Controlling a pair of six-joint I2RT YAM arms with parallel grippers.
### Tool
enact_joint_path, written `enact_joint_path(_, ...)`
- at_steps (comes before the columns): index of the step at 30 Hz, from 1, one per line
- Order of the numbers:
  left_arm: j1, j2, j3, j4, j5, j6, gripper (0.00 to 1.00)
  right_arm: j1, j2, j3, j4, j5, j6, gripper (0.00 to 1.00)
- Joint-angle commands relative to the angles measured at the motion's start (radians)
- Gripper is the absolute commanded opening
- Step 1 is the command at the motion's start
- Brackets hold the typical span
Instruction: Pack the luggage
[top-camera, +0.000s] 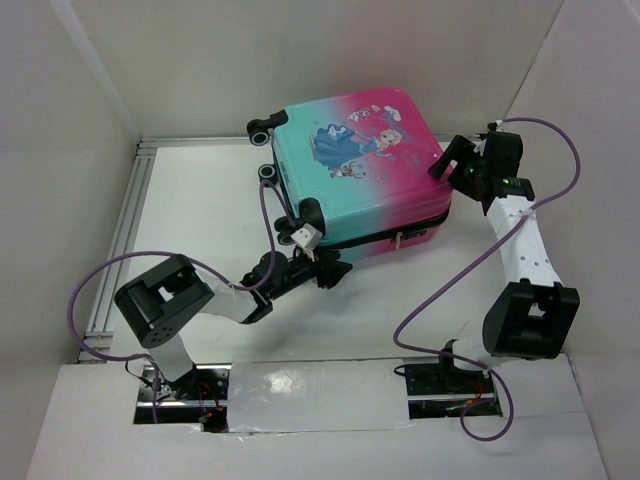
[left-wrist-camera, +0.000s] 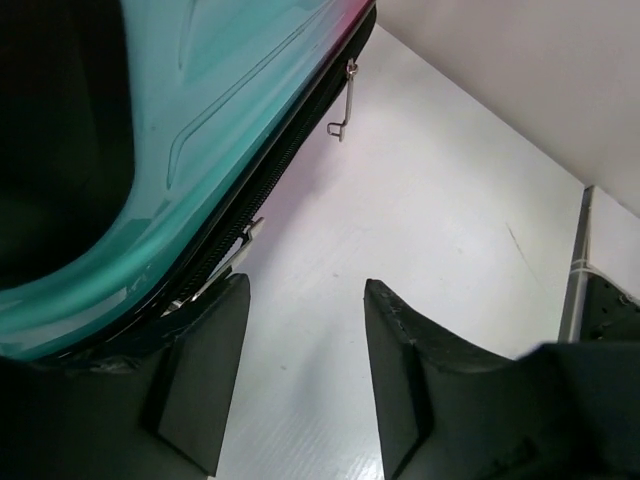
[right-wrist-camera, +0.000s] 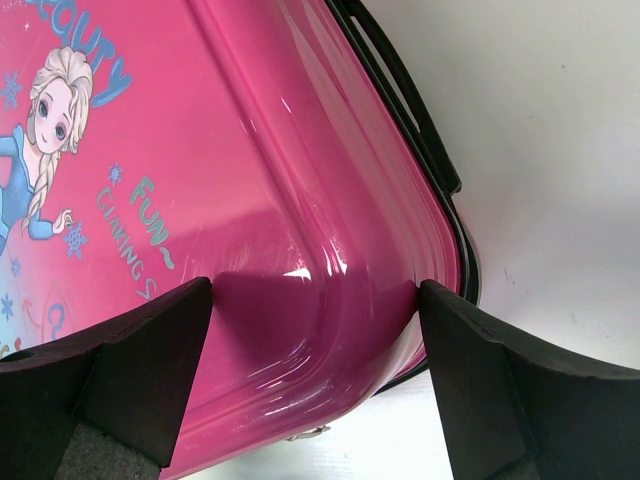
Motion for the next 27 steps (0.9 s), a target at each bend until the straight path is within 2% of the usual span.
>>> enact_joint_path(1, 0.027, 0.005, -0.013, 0.134, -0.074, -0.018, 0.63, 0.028, 0.011, 0.007, 0.048, -0.052, 0.012, 0.89)
enact_joint_path(10, 0.046, 0.014, -0.07, 0.177, -0.168, -0.177, 0.65, 0.037, 0.02, 0.017, 0.039, -0.043, 0.012, 0.89)
enact_joint_path(17, 0.064, 0.052, -0.102, 0.229, -0.18, -0.272, 0.67, 0.046, 0.02, 0.017, 0.039, -0.033, 0.012, 0.89)
enact_joint_path(27, 0.082, 0.1, -0.08, 0.229, -0.182, -0.279, 0.66, 0.046, 0.02, 0.017, 0.039, -0.024, 0.012, 0.89)
